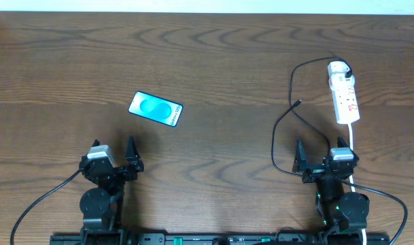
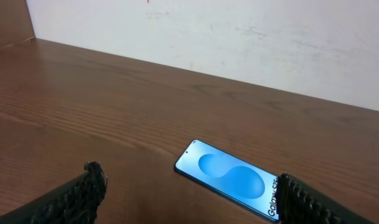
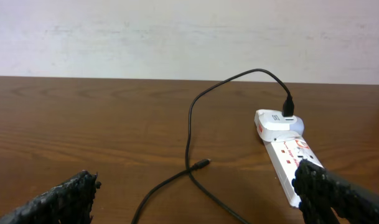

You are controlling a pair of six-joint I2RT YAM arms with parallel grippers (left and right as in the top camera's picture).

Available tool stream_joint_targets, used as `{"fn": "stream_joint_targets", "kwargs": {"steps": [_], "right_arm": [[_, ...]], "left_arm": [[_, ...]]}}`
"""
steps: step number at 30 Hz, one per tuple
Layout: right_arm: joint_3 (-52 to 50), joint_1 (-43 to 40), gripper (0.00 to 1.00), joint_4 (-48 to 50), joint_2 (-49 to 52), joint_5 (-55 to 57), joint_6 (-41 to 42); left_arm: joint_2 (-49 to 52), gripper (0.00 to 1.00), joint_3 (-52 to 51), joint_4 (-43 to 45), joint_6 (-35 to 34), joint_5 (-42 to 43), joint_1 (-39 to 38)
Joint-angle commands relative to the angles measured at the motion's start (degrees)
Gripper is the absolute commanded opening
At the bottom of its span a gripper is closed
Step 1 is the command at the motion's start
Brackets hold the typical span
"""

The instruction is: Plug charger to phone and switch on socket

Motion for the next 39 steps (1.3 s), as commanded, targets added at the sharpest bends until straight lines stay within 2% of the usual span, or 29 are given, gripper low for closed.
{"fn": "stream_joint_targets", "kwargs": {"steps": [1, 24, 31, 39], "right_arm": [[-0.1, 0.2, 0.99, -0.3, -0.3, 0.1, -0.7], [-0.1, 0.2, 0.99, -0.3, -0.3, 0.1, -0.7], [-0.1, 0.2, 0.99, -0.3, -0.3, 0.1, -0.7], [-0.1, 0.2, 0.99, -0.3, -0.3, 0.1, -0.7]], "left_arm": [[0.3, 0.89, -1.7, -1.1, 1.0, -0.3, -0.2], [0.3, 0.89, -1.7, -1.1, 1.0, -0.3, -0.2], [0.3, 0.89, -1.7, -0.1, 1.2, -4.5, -0.2], [0.3, 0.89, -1.7, 8.5, 1.2, -2.4, -0.2]]}}
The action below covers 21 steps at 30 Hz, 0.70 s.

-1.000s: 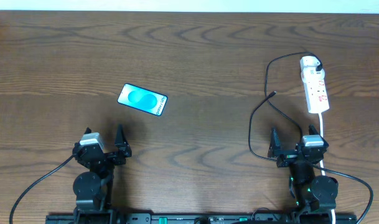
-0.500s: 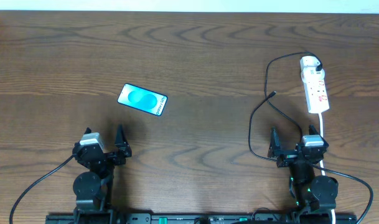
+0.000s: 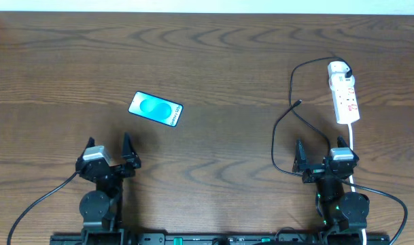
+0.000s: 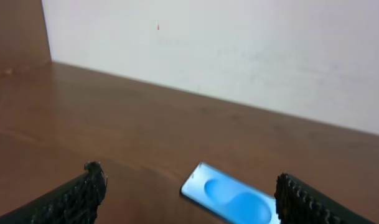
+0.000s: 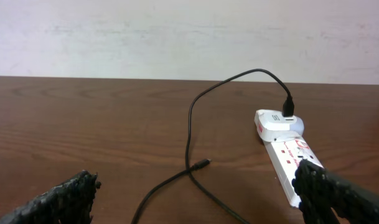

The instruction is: Plug charger to phone and switch on socket

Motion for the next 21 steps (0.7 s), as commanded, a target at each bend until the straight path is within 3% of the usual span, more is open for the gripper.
{"fn": "stream_joint_targets", "kwargs": {"steps": [1, 7, 12, 16, 21], "right_arm": [[-0.1, 0.2, 0.99, -0.3, -0.3, 0.1, -0.7], [-0.1, 0.2, 0.99, -0.3, -0.3, 0.1, -0.7], [-0.1, 0.2, 0.99, -0.3, -0.3, 0.1, -0.7], [-0.1, 0.2, 0.99, -0.3, -0.3, 0.1, -0.7], [-0.1, 0.2, 0.99, -0.3, -0.3, 0.1, -0.7]], "left_arm": [[0.1, 0.89, -0.2, 1.4, 1.1, 0.4, -0.2], [0.1, 0.89, -0.2, 4.1, 0.6, 1.6, -0.2], [0.1, 0.89, -0.2, 10.3, -8.1, 3.8, -0.2], [0.1, 0.89, -0.2, 21.6, -17.2, 3.3, -0.2], [0.1, 0.89, -0.2, 36.4, -17.4, -1.1, -0.2]]}}
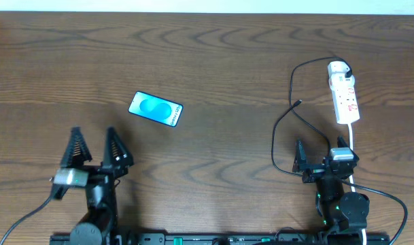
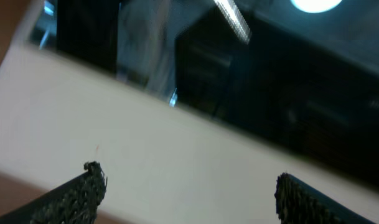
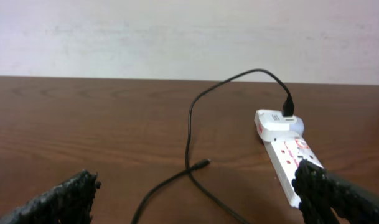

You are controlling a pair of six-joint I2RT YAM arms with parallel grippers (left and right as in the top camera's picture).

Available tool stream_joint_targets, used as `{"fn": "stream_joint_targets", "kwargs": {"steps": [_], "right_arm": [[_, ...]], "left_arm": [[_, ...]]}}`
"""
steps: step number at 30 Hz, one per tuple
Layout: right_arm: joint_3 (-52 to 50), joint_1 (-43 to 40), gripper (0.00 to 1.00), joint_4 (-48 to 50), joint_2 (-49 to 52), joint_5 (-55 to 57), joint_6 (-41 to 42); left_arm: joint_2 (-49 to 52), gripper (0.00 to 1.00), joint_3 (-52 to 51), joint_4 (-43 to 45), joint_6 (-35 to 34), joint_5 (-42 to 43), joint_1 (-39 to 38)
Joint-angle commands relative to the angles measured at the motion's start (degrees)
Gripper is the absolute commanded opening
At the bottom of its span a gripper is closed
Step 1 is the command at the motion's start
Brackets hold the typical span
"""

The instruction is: Plug charger to phone and switch on socket

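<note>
A phone (image 1: pixel 156 109) with a blue lit screen lies flat on the brown table, left of centre. A white power strip (image 1: pixel 344 96) (image 3: pixel 287 155) lies at the right, with a white charger (image 1: pixel 337 68) (image 3: pixel 278 122) plugged into its far end. The charger's black cable (image 1: pixel 293 126) (image 3: pixel 190 134) loops over the table, and its free plug tip (image 1: pixel 298 103) (image 3: pixel 203 163) rests on the wood. My left gripper (image 1: pixel 93 141) (image 2: pixel 188 190) is open and tilted upward, so the left wrist view shows only wall and ceiling. My right gripper (image 1: pixel 319 155) (image 3: pixel 195 199) is open near the table's front, the cable loop ahead of it.
A pale wall (image 3: pixel 177 37) runs along the table's far edge. The strip's white lead (image 1: pixel 354 146) runs down the right side toward the right arm's base. Black arm cables trail off at the front left and front right.
My left gripper has swung up and back to the left. Its camera, which showed the phone and table, now looks at the wall and ceiling. The right arm, phone and cable are unchanged.
At first both grippers sat open at the table's front, the left one looking at the phone. Then the left wrist view had risen slightly and blurred. Now the left gripper points upward with the phone out of its view. Phone, cable, strip and right arm kept their places.
</note>
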Motion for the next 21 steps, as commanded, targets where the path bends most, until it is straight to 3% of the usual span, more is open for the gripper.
{"fn": "stream_joint_targets", "kwargs": {"steps": [1, 5, 11, 17, 21], "right_arm": [[-0.1, 0.2, 0.99, -0.2, -0.3, 0.1, -0.7], [-0.1, 0.2, 0.99, -0.2, -0.3, 0.1, -0.7], [-0.1, 0.2, 0.99, -0.2, -0.3, 0.1, -0.7], [-0.1, 0.2, 0.99, -0.2, -0.3, 0.1, -0.7], [-0.1, 0.2, 0.99, -0.2, -0.3, 0.1, -0.7]], "left_arm": [[-0.2, 0.89, -0.1, 5.8, -3.3, -4.0, -0.2], [0.0, 0.89, 0.3, 6.6, -5.9, -7.9, -0.2], [6.1, 0.89, 5.0, 5.6, -7.9, -6.2, -0.2], [20.7, 0.89, 16.9, 2.6, -4.1, 1.3, -0.2], [32.5, 0.89, 29.7, -6.6, -3.8, 6.8, -0.2]]}}
